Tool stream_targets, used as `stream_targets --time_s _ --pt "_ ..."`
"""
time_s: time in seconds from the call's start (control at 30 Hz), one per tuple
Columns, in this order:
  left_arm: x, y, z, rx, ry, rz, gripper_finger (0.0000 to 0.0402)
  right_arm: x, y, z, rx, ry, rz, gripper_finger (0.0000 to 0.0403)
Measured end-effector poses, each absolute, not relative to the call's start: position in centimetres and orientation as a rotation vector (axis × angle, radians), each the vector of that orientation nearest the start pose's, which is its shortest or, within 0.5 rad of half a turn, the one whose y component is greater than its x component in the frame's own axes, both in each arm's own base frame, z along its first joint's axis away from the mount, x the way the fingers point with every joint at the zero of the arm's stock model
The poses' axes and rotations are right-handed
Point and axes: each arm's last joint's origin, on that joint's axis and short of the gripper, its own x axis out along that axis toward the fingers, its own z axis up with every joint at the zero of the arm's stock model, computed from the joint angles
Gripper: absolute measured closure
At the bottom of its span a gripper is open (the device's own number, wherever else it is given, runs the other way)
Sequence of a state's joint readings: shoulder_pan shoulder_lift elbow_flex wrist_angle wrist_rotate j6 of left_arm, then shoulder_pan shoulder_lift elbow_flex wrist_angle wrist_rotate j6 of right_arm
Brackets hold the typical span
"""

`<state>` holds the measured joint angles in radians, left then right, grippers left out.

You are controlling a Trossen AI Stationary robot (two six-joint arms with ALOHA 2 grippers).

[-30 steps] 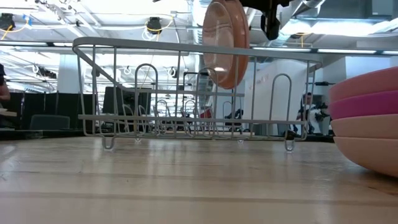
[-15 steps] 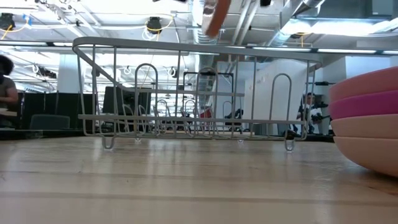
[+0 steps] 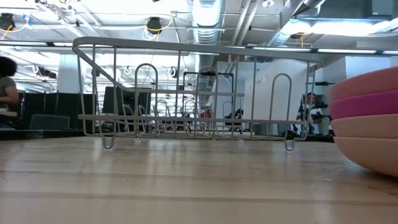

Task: Sort dishes
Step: Put the brown plate in the dish rack

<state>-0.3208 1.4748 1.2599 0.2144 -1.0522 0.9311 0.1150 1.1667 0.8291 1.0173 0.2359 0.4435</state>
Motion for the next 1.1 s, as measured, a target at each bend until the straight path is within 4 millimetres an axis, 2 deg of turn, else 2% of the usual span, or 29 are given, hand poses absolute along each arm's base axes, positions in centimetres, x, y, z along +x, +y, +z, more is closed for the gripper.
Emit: stream_targets --time_s 0.1,0.2,0.3,0.43,0.57,0.8,1.1 --pt "33.5 -8.6 36.5 0.937 0.366 0.785 0.0232 24.3 2.1 38.2 0.549 -0.715 0.042 0.0403" --pt "34.5 -9.0 35.8 0.995 0.383 0.816 0.0205 24.5 2.2 38.0 0.551 -0.715 0.042 0.0403" --pt "34.9 -9.0 36.0 1.002 0.352 0.850 0.0169 24.8 2.2 37.8 0.574 -0.728 0.053 0.0403" --pt "34.8 -8.7 36.9 0.926 0.270 0.924 0.0139 25.1 2.1 37.6 0.603 -0.750 0.064 0.0403" --pt "34.2 -8.8 37.8 0.925 0.235 0.953 0.0135 25.2 1.8 37.6 0.621 -0.743 0.061 0.0403" --pt "34.6 -9.0 37.1 1.109 0.353 0.900 0.0135 25.2 1.7 37.6 0.625 -0.744 0.060 0.0403" --pt "35.3 -7.1 36.9 1.063 0.333 0.919 0.0134 25.2 1.8 37.6 0.667 -0.749 0.076 0.0403"
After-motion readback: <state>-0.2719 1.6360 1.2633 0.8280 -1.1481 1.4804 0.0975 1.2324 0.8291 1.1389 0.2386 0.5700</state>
